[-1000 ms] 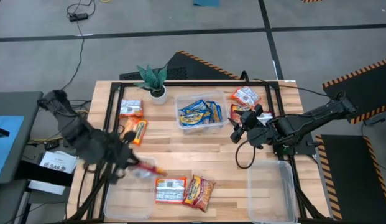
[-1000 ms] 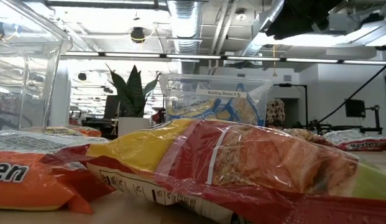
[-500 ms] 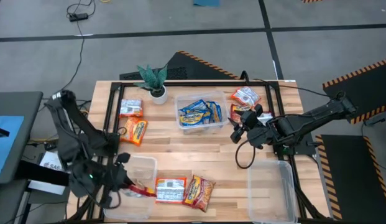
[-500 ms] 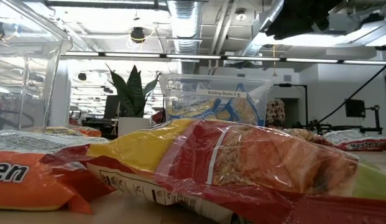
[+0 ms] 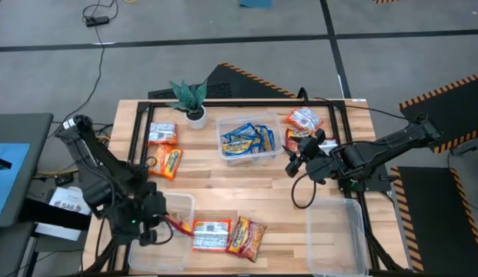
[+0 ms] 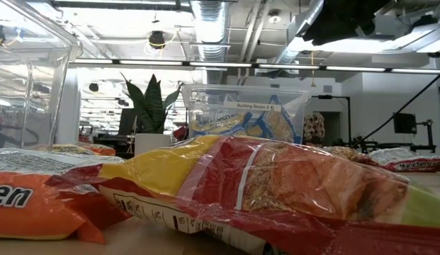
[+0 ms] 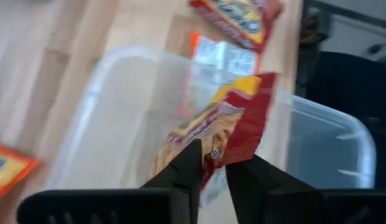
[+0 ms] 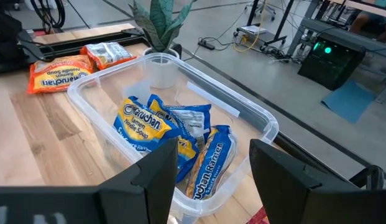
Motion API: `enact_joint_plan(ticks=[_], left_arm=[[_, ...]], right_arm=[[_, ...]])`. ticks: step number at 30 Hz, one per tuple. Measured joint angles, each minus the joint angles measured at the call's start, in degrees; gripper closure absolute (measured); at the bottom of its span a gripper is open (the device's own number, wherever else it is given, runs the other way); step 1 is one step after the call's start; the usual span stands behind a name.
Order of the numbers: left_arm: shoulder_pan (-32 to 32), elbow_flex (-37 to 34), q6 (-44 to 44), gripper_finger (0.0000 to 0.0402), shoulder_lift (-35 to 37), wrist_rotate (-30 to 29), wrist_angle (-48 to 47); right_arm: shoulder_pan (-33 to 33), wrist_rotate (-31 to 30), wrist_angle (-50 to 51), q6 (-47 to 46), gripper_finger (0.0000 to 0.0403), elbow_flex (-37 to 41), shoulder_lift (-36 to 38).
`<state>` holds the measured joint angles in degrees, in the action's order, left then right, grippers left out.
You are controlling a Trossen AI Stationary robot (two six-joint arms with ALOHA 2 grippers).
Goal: Sort Maruchan noodles
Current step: Put the red noodle packet into the bottom left transparent bin, then put the top left red noodle packet into the bottom left transparent bin
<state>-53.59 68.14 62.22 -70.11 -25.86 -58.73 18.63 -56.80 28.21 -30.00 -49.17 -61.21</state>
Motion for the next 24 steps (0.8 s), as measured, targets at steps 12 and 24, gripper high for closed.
enact_joint_plan(ticks=[12,24], left_arm=[[5.9,0.0,-3.1,0.0288,0.0,5.2,-5.0],[6.1,0.0,-9.2,0.0287,5.6,-1.8,-9.3]], right_arm=[[0.0,0.1,0.0,-0.2,0.0182,0.0,0.0],[-1.9,1.8,0.0,-10.3,0.0182,0.0,0.0]])
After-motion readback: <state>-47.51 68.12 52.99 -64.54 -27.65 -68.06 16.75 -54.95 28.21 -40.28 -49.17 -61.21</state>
